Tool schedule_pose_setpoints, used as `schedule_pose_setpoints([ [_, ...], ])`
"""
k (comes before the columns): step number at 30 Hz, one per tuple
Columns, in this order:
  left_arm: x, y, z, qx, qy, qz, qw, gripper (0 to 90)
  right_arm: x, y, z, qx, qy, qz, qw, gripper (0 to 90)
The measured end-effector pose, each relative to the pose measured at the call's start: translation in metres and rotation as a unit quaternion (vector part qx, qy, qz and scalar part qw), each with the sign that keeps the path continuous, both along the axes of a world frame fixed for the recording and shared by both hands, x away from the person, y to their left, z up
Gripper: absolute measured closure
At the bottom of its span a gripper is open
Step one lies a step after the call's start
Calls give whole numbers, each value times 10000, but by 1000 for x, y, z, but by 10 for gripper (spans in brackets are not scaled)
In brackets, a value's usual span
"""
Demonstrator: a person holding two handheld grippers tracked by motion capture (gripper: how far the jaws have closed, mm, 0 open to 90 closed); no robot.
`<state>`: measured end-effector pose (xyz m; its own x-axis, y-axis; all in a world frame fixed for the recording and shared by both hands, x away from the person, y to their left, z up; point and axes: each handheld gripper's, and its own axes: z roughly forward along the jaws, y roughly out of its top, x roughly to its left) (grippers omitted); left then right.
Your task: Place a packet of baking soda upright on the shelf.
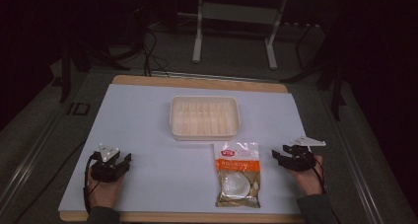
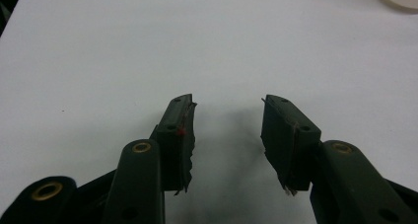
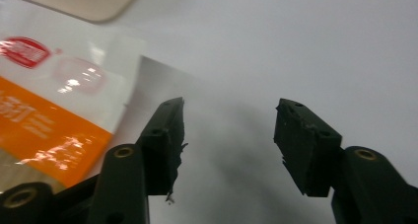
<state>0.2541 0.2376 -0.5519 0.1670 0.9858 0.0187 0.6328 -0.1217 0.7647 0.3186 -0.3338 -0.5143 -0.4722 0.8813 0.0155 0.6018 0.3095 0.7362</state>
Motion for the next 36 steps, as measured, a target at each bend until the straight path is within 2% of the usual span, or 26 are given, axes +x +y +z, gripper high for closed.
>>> schedule_pose_setpoints([
  [4,0,-1,0,40,2,-6,10000,552,2,7,7,60,1,227,9997,407],
  [13,0,-1,0,46,17,2,10000,547,16,24,11,54,143,622,9979,363],
  [22,1,-1,0,43,22,-8,10000,546,26,40,15,-93,210,977,9949,357],
  [29,0,-1,0,48,15,-6,10000,546,34,53,17,-274,279,1221,9917,351],
  [33,0,-1,0,42,19,-10,10000,546,42,64,20,-391,332,1493,9875,376],
  [36,0,-1,0,40,19,-11,10000,546,47,70,20,-450,405,1586,9855,383],
])
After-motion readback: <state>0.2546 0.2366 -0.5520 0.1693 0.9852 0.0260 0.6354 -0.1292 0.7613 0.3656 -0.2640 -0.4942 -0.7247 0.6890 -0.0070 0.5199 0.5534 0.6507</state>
